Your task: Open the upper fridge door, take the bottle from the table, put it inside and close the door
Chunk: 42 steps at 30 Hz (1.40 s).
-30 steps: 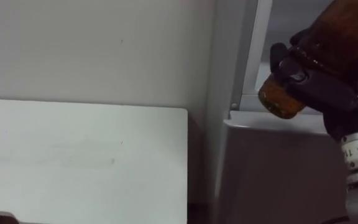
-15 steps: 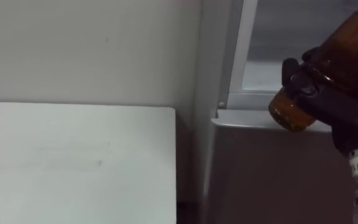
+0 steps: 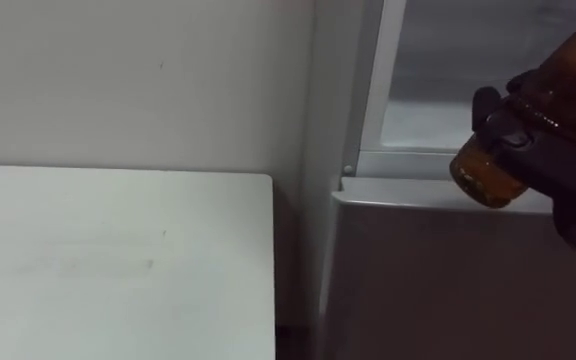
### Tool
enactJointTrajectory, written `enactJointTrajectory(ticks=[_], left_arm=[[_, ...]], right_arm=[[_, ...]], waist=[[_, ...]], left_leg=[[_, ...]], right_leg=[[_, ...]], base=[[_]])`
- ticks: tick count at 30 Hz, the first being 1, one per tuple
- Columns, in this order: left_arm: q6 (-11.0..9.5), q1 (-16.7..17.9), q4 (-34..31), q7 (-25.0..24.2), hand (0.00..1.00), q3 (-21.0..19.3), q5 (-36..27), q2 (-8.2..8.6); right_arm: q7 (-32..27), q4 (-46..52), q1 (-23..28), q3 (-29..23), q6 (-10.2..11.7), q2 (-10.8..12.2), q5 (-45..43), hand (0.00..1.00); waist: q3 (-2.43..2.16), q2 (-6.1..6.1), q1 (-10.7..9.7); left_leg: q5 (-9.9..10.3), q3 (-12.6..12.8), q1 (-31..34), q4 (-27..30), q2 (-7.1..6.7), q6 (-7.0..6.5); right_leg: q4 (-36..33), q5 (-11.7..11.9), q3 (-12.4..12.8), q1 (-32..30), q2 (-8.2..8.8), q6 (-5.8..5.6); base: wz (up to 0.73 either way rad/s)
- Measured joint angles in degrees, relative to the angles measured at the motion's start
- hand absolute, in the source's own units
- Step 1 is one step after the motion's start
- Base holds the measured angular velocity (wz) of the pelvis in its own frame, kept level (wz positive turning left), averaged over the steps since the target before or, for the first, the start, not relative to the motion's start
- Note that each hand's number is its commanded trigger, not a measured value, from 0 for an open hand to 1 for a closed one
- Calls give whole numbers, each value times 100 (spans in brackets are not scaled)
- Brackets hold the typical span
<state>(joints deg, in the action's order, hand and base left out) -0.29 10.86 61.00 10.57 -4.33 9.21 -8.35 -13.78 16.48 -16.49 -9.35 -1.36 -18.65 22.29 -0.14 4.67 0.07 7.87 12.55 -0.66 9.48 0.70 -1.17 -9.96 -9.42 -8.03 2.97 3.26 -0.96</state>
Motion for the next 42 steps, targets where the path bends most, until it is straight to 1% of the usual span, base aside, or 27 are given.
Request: enactJointTrajectory(ticks=[3, 6, 9, 12, 14, 16, 18, 20, 23, 25, 27, 29, 30, 31, 32, 33, 34, 39, 40, 42], left_arm=[[1, 2, -34, -1, 0, 4, 58, 1], [1, 20, -38, -1, 0, 4, 58, 1], [2, 42, -43, -3, 0, 3, 58, 0], [15, 95, -90, -8, 0, 4, 59, -7], [21, 121, -60, -8, 0, 0, 58, -23], [37, 129, 13, -8, 0, 0, 57, -38], [45, 157, 77, -9, 0, -2, 59, -39], [50, 223, 89, -4, 0, -3, 60, -52], [78, 277, 88, 2, 0, -7, 82, -58], [107, 314, 85, 2, 0, -5, 243, -57], [154, 320, 85, 2, 0, -5, 429, -57], [170, 295, 58, 2, 0, -34, 681, -57], [171, 293, 50, 2, 0, -45, 693, -58], [173, 286, 45, -1, 0, -66, 747, -58], [175, 268, 46, -9, 0, -105, 786, -56], [179, 254, 45, -10, 0, -164, 796, -54], [189, 258, 46, -10, 0, -190, 803, -54], [362, 344, 44, -9, 0, -262, 912, -61], [399, 371, 43, -9, 0, -268, 912, -60], [412, 492, -82, -9, 0, -273, 908, -60]], right_arm=[[-16, -10, -1, -87, 0, -67, 225, 100], [-50, -62, -2, -90, 0, -278, 351, 100], [-66, -64, -3, -90, 0, -322, 477, 100], [-167, -67, -20, -89, 0, -364, 502, 100], [-190, -172, -107, -88, 0, -368, 497, 100], [-202, -345, -192, -87, 0, -369, 496, 100], [-236, -523, -271, -87, 0, -372, 486, 100], [-372, -617, -273, -85, 0, -376, 487, 100], [-493, -696, -283, -71, 0, -376, 487, 100], [-490, -738, -316, -55, 0, -376, 492, 100], [-489, -811, -356, -32, 0, -377, 506, 100], [-477, -982, -412, 10, 0, -378, 476, 100], [-476, -1064, -454, 34, 1, -384, 465, 100], [-479, -1275, -551, 105, 1, -450, 467, 100], [-482, -1458, -608, 153, 0, -558, 469, 100], [-485, -1571, -618, 153, 0, -642, 478, 100], [-487, -1624, -642, 153, 0, -657, 499, 100], [-578, -2169, -1136, 158, -2, -658, 705, 100], [-633, -2355, -1278, 162, -2, -659, 714, 100], [-776, -2622, -1495, 162, -3, -659, 788, 100]], waist=[[1, 1, 2], [3, 0, 6], [6, -2, 21], [34, 2, 31], [81, 20, 53], [91, 37, 58], [90, 39, 78], [88, 39, 171], [86, 37, 219], [83, 41, 234], [78, 47, 304], [60, 63, 353], [56, 68, 356], [50, 77, 357], [44, 84, 385], [34, 93, 461], [30, 94, 486], [28, 97, 504], [20, 108, 512], [12, 134, 508]], left_leg=[[6, -2, -2, -1, 4, 4], [13, -4, -4, -1, 6, 7], [21, -4, -11, -1, 10, 11], [23, -20, -10, 3, 9, 14], [23, -26, -8, 2, 9, 15], [23, -30, -4, 2, 6, 15], [27, -42, -3, 0, 2, 13], [35, -46, -2, 0, 7, 18], [40, -79, 5, -6, 10, 27], [43, -93, 5, -5, 15, 32], [47, -97, 4, 3, 24, 38], [52, -124, 10, 18, 35, 46], [53, -134, 10, 18, 38, 47], [52, -161, 10, 26, 40, 47], [52, -170, 10, 32, 43, 48], [51, -176, 12, 30, 42, 50], [51, -178, 12, 30, 42, 50], [50, -190, 8, 35, 34, 49], [50, -199, 2, 35, 35, 49], [50, -260, 14, 43, 32, 49]], right_leg=[[-1, 0, -1, 0, -3, 0], [-1, 0, 2, 1, -6, 0], [3, 0, 3, 7, -11, 0], [6, 0, 3, 12, -15, 0], [20, -1, 12, 14, -20, 1], [29, -2, 19, 9, -20, 4], [32, -3, 17, 10, -18, 4], [38, -3, 4, 6, -21, 4], [39, -3, -24, 4, -27, 4], [37, -3, -56, 10, -30, 4], [30, -3, -98, 11, -33, 4], [14, -3, -217, 22, -32, 5], [12, -3, -243, 24, -32, 5], [7, -2, -324, 32, -28, 6], [4, -2, -333, 38, -29, 6], [4, -2, -343, 40, -28, 6], [4, -2, -347, 41, -29, 6], [13, -2, -352, 97, -25, 6], [6, -2, -360, 102, -25, 6], [2, -2, -417, 120, -24, 6]], base=[[0], [0], [0], [0], [0], [0], [0], [0], [3], [2], [0], [5], [7], [5], [4], [0], [0], [1], [4], [12]])
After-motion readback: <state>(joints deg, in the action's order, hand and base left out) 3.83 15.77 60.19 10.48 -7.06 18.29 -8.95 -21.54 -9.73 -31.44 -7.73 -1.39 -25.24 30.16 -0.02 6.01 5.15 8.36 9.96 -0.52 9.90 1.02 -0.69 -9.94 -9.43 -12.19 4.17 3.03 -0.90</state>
